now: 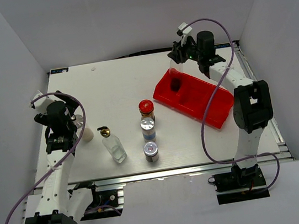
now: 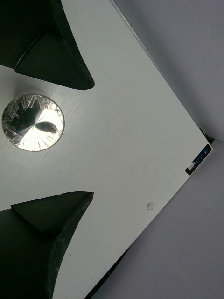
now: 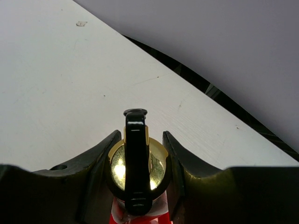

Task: Organize the condiment bottles

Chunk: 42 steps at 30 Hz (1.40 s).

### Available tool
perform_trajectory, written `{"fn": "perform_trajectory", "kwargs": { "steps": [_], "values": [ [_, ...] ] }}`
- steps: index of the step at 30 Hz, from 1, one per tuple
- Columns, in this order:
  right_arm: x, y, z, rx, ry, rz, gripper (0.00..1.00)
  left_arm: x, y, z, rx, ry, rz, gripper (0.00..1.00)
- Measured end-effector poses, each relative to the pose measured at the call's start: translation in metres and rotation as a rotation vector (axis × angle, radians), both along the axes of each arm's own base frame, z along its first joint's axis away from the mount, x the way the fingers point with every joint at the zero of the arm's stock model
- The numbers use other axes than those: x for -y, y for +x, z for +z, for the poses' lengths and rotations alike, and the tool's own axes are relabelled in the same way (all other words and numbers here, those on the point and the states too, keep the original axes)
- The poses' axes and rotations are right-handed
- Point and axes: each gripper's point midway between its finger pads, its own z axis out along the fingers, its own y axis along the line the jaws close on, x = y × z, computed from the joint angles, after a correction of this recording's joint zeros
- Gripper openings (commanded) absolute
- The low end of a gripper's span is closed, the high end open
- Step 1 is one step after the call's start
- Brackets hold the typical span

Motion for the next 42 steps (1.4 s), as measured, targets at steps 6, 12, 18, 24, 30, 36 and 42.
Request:
{"fn": "perform_trajectory", "kwargs": {
  "steps": [6,12,18,24,30,36,42],
  "values": [
    [0.000,-0.001,-0.002,0.017,0.004,0.000,0.55,0.000,0.000,0.000,0.000,0.000,0.000,0.98],
    [0.004,-0.005,0.002,0.036,0.007,-0.017,0.90,0.000,0.000,0.000,0.001,-0.004,-0.001,0.98],
    [0.007,-0.011,0.025,0.066,0.025,-0.035,0.89,0.002,0.001,0.003,0.010,-0.017,-0.006,0.98],
    [0.020,-0.017,0.050,0.081,0.036,-0.107,0.89,0.005,0.002,0.020,0.050,-0.045,-0.014,0.98],
    [0.032,-0.033,0.072,0.084,0.034,-0.161,0.89,0.010,0.008,0.066,0.125,-0.065,-0.033,0.98],
    [0.047,-0.059,0.095,0.058,0.060,-0.223,0.89,0.030,0.017,0.104,0.211,-0.107,-0.148,0.98],
    [0.062,-0.115,0.084,-0.058,0.188,-0.294,0.90,0.058,0.005,0.093,0.215,-0.169,-0.280,0.98]
  ]
}}
